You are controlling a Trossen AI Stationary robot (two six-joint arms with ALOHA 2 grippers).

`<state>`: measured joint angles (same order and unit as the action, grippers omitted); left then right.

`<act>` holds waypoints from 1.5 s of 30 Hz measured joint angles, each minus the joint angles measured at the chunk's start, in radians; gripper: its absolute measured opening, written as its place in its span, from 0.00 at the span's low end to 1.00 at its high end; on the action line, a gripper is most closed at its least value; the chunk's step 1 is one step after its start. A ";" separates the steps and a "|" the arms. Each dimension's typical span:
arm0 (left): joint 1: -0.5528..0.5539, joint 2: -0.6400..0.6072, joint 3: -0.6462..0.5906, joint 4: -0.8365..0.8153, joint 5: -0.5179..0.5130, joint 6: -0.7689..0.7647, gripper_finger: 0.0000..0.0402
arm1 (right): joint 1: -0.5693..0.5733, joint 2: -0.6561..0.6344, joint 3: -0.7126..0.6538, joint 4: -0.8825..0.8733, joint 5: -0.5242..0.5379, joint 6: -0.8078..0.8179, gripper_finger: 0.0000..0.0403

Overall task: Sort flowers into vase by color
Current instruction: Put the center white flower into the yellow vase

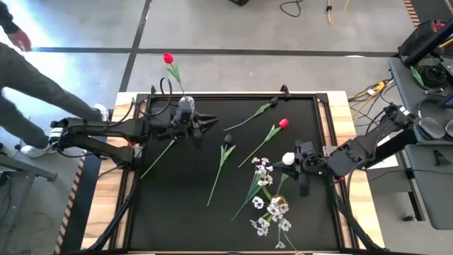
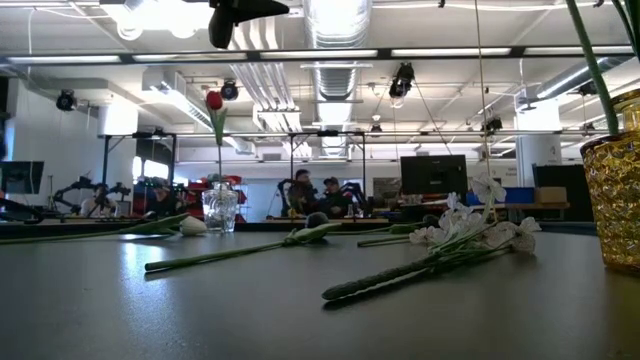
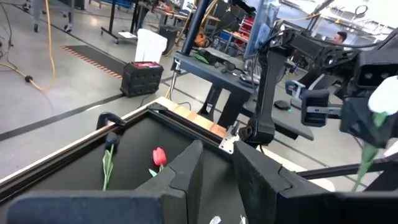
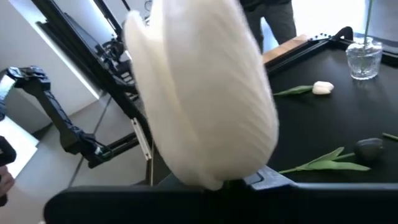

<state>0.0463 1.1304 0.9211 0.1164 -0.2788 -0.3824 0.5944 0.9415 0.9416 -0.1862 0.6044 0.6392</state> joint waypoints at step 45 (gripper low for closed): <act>0.000 0.006 0.000 0.009 -0.002 0.003 0.19 | 0.010 0.012 0.134 -0.229 0.013 -0.007 0.02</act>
<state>0.0463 1.1362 0.9207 0.1257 -0.2810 -0.3798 0.6046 0.9538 1.0760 -0.4155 0.6177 0.6323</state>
